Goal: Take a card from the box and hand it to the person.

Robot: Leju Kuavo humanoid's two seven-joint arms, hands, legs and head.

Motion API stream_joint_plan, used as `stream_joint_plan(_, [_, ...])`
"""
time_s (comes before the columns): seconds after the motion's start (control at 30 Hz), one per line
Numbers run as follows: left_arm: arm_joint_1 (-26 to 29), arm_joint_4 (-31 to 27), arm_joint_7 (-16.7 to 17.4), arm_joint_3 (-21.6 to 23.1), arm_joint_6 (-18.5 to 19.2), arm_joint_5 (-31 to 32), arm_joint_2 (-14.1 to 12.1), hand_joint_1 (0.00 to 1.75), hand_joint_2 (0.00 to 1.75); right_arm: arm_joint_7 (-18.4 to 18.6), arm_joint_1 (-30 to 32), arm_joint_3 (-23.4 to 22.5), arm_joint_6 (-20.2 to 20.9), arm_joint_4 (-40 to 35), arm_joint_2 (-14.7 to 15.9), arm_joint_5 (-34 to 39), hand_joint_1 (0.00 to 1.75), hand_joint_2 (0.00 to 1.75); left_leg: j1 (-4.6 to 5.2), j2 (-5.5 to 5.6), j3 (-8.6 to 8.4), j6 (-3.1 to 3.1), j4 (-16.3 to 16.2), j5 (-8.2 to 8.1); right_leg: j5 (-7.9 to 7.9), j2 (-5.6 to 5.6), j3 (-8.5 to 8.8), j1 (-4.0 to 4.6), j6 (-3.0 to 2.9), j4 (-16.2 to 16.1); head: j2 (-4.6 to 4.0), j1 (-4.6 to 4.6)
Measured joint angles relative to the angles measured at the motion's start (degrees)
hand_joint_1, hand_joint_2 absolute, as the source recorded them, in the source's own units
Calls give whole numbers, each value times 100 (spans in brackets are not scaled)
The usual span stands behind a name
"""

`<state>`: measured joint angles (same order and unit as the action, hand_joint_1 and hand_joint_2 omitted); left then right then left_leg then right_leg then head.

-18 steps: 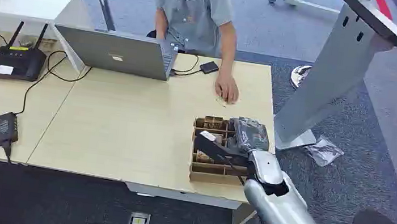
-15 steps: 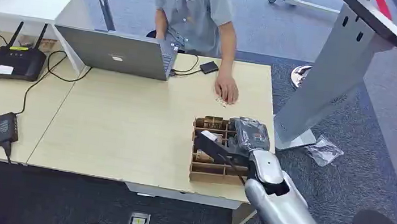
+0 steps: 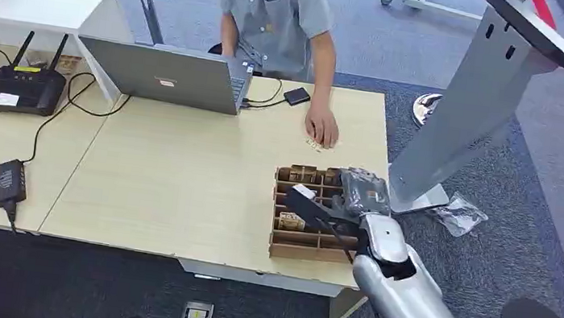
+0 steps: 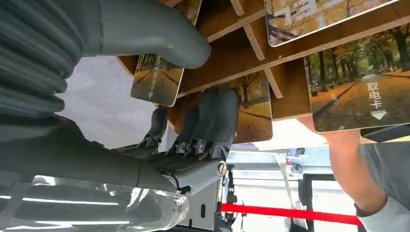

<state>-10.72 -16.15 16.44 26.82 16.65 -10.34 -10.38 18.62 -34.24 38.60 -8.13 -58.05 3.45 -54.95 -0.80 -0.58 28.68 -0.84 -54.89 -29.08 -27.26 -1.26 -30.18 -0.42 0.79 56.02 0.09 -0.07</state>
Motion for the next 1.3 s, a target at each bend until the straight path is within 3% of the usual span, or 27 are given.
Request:
stream_joint_plan(0.57, [-4,0,-22,0,0,7,2,0,0,-267,131,48,61,-262,15,-63,86,175,0,0,3,0,1,0,0,0,-1,0,0,0,0,-2])
stream_joint_plan(1.3, [87,0,-92,-57,-26,-72,2,0,0,-311,118,236,140,-544,-37,-114,84,175,0,2,5,0,1,0,0,0,0,0,0,0,0,0])
